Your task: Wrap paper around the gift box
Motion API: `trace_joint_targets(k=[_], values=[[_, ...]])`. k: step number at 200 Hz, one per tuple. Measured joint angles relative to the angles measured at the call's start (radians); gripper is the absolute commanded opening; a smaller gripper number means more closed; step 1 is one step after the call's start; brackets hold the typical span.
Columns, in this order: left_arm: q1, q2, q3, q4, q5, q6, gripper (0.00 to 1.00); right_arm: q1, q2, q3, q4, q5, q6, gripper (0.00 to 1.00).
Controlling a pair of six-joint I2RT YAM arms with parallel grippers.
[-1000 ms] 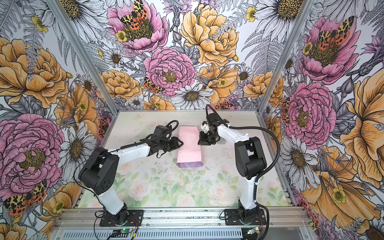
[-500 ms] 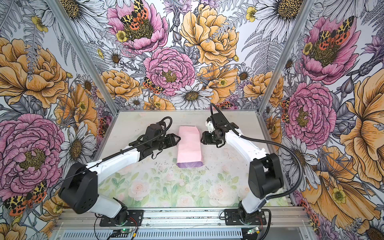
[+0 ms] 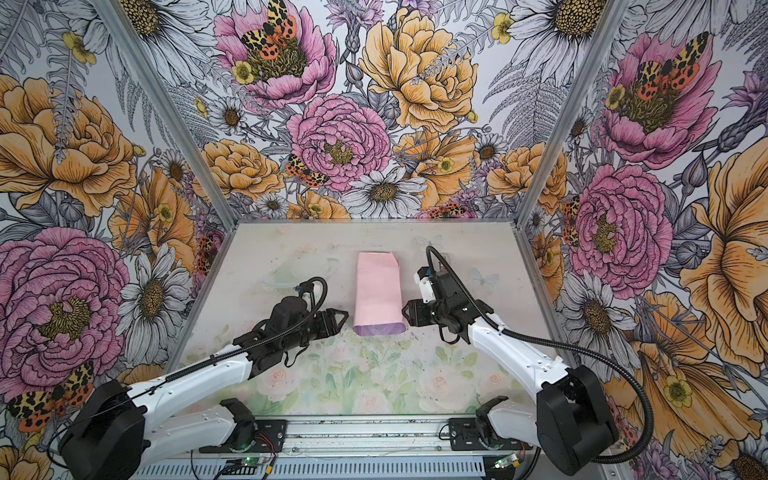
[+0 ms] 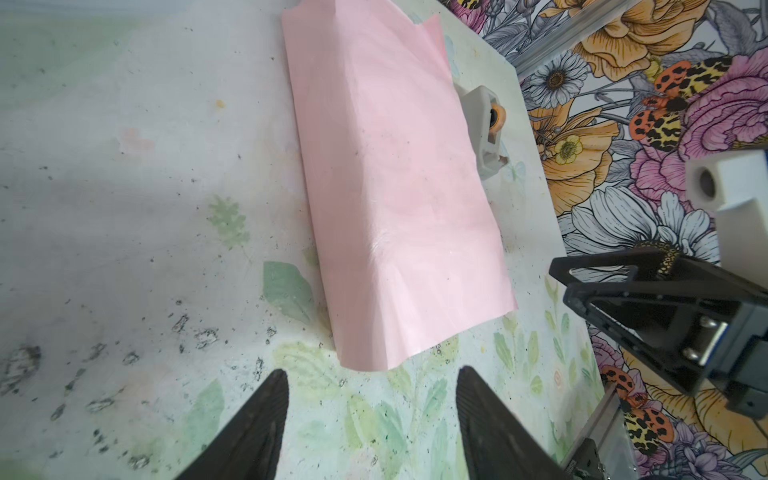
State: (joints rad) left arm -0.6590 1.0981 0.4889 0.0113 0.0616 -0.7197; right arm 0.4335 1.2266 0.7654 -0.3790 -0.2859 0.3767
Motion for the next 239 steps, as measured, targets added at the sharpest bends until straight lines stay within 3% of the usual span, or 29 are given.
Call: trace_joint_targets(k=[53,97,239], values=[[-0.008,0.015,-0.04,0.154,0.024,0.02,0.7,0.002,0.01,-0.038,0.137,-0.028,-0.002,0.61],[-0.015,0.176,-0.042,0.262,0.066,0.053,0.7,0.013,0.074,-0.063,0.201,-0.04,-0.033,0.61],[-0.019,0.422,0.021,0.345,0.077,0.077,0.65,0.022,0.278,-0.092,0.317,0.024,-0.072,0.61]])
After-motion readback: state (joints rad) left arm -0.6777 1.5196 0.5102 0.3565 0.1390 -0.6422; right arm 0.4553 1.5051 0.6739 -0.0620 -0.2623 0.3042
